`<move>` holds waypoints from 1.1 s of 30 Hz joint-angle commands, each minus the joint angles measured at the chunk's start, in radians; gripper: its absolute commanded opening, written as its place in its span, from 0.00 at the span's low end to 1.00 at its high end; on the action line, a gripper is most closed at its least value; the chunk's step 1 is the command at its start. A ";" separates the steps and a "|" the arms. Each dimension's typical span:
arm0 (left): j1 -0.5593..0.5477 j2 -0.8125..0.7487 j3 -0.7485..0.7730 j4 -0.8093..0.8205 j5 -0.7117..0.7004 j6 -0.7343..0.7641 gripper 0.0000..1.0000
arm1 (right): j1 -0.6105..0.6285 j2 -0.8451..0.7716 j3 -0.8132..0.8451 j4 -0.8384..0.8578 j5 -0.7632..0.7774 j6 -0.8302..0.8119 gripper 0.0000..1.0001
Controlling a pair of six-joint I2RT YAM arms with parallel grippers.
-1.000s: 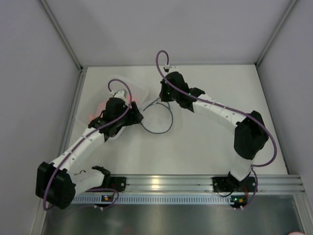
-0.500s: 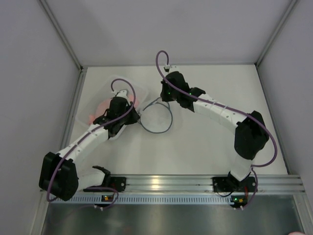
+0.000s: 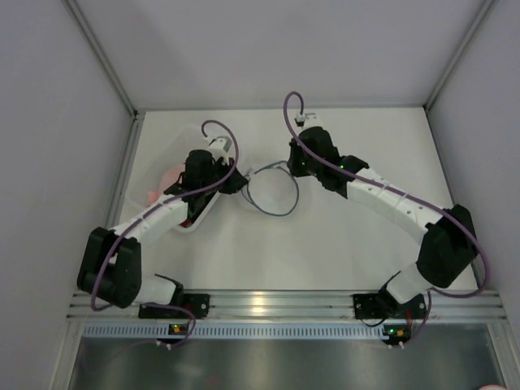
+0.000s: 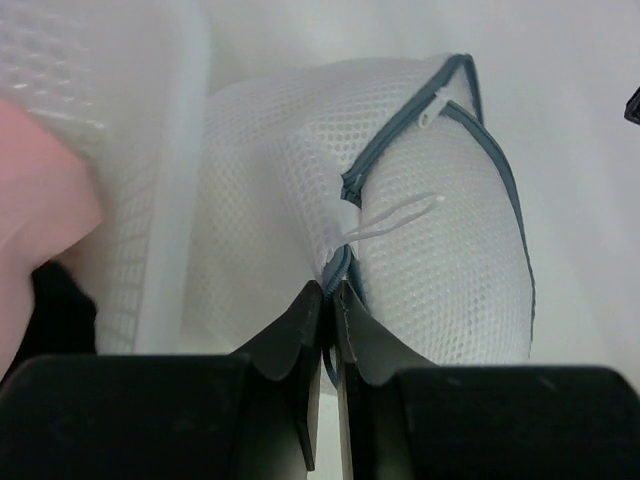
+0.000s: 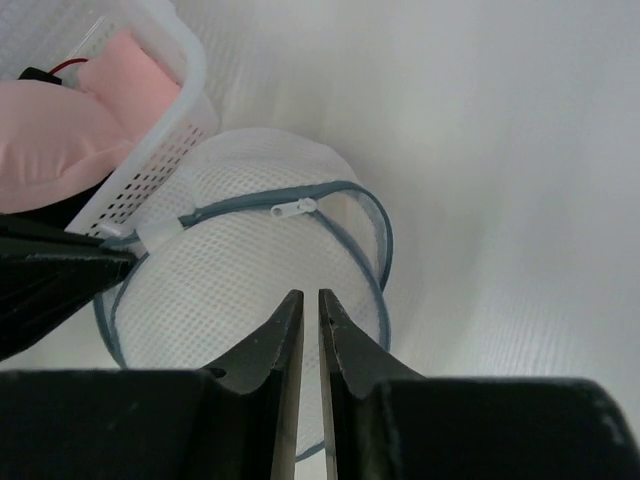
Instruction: Place the bra in the laundry bag and zip it closed
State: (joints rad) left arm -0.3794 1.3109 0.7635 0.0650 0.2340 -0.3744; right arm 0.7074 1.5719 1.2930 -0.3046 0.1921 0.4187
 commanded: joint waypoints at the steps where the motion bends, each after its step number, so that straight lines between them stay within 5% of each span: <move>1: 0.022 0.130 0.108 0.134 0.293 0.118 0.14 | -0.026 -0.114 -0.040 0.010 0.012 -0.029 0.13; 6: 0.025 0.249 0.244 0.033 0.456 0.222 0.12 | -0.032 -0.145 -0.081 0.009 -0.013 -0.090 0.24; 14: 0.025 0.203 0.261 0.002 0.564 0.249 0.13 | -0.037 -0.081 -0.069 0.018 -0.051 -0.067 0.60; 33: 0.022 0.228 0.240 0.002 0.576 0.267 0.12 | -0.083 0.066 -0.004 0.039 -0.003 0.087 0.57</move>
State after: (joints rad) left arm -0.3573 1.5589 0.9855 0.0402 0.7704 -0.1310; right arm 0.6296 1.6196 1.2446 -0.3256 0.1902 0.4706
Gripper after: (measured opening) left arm 0.126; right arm 0.576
